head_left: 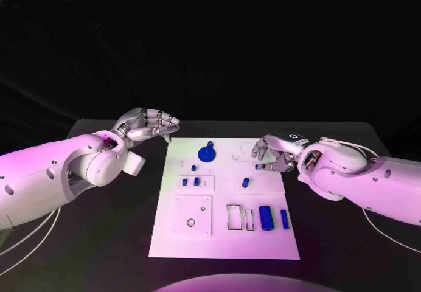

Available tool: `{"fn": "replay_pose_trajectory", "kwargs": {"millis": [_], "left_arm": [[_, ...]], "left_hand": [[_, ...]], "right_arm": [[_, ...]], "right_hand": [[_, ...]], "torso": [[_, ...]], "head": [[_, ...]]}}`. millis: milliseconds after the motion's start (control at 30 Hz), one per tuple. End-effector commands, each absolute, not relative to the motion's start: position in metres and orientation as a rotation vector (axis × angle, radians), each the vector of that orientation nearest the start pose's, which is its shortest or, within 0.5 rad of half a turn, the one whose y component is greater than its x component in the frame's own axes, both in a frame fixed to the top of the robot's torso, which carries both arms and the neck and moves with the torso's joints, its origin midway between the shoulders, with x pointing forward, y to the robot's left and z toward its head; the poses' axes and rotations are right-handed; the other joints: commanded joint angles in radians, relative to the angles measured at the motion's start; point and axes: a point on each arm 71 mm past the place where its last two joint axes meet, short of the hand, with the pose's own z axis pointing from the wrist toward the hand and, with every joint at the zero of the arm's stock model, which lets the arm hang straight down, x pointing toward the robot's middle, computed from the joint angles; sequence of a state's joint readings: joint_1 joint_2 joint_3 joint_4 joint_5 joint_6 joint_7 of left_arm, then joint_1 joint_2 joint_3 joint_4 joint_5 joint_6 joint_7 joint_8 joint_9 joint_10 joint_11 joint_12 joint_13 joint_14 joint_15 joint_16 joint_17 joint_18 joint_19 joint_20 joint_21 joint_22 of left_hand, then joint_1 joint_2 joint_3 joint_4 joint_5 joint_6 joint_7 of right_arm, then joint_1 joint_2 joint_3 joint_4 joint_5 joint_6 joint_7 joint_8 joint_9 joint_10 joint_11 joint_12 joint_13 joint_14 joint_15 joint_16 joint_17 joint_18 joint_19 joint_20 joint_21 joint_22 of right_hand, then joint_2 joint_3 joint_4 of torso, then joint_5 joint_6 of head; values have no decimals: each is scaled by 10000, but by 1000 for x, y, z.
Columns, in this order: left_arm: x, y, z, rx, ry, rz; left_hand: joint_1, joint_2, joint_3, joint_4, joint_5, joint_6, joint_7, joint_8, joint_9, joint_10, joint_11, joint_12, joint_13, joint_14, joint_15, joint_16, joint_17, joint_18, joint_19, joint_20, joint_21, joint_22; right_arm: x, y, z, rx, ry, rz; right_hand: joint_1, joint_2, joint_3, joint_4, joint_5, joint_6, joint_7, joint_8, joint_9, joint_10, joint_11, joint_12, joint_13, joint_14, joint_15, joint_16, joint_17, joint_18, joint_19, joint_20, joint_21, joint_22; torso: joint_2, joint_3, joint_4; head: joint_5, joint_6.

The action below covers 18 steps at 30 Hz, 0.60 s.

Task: Assemble the parts on the task board

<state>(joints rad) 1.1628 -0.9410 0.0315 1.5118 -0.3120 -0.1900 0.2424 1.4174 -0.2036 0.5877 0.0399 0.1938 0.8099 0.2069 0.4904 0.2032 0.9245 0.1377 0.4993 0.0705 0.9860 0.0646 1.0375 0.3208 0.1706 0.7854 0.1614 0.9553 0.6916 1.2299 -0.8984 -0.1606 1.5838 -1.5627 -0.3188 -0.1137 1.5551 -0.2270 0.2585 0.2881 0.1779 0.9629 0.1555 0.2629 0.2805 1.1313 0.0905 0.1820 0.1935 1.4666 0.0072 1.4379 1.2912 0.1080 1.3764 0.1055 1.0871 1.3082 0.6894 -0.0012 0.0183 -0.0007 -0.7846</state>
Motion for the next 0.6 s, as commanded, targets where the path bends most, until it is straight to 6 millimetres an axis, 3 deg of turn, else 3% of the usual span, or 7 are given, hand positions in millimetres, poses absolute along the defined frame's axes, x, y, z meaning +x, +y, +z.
{"fn": "replay_pose_trajectory", "kwargs": {"millis": [33,367,600], "left_arm": [[488,252,-171,-9388,15252,-14636],[487,253,-171,-9455,15253,-14702],[487,254,-171,-9475,15277,-14694]], "left_hand": [[14,113,14,-68,24,59,13,58,-13,66,14,34,-10,-61,-5,-78,-17,119,-79,3,-75,-17],[-1,116,3,-83,22,42,27,47,-25,48,26,17,-15,-96,7,-144,-51,117,-117,11,-110,-32],[-7,123,-1,-87,21,29,37,40,-32,37,33,8,-18,-105,13,-168,-64,117,-128,15,-124,-39]], "right_arm": [[459,-206,-212,-3943,17240,4986],[458,-201,-220,-4222,17481,4677],[458,-198,-225,-4244,17505,4630]], "right_hand": [[-6,-100,104,0,6,101,3,-37,-16,107,-17,-70,-49,481,42,64,33,-149,99,10,106,198],[-51,-122,411,-18,10,269,-26,-52,-24,311,-52,-194,-213,492,4,104,84,-180,168,1,273,321],[11,-106,1086,-63,14,520,-85,-44,-12,673,-126,-333,-397,500,-63,141,128,-211,237,-38,462,475]], "torso": [[0,5,3],[7,9,0],[10,17,11]], "head": [[-21,-11],[-21,-63],[3,-83]]}}
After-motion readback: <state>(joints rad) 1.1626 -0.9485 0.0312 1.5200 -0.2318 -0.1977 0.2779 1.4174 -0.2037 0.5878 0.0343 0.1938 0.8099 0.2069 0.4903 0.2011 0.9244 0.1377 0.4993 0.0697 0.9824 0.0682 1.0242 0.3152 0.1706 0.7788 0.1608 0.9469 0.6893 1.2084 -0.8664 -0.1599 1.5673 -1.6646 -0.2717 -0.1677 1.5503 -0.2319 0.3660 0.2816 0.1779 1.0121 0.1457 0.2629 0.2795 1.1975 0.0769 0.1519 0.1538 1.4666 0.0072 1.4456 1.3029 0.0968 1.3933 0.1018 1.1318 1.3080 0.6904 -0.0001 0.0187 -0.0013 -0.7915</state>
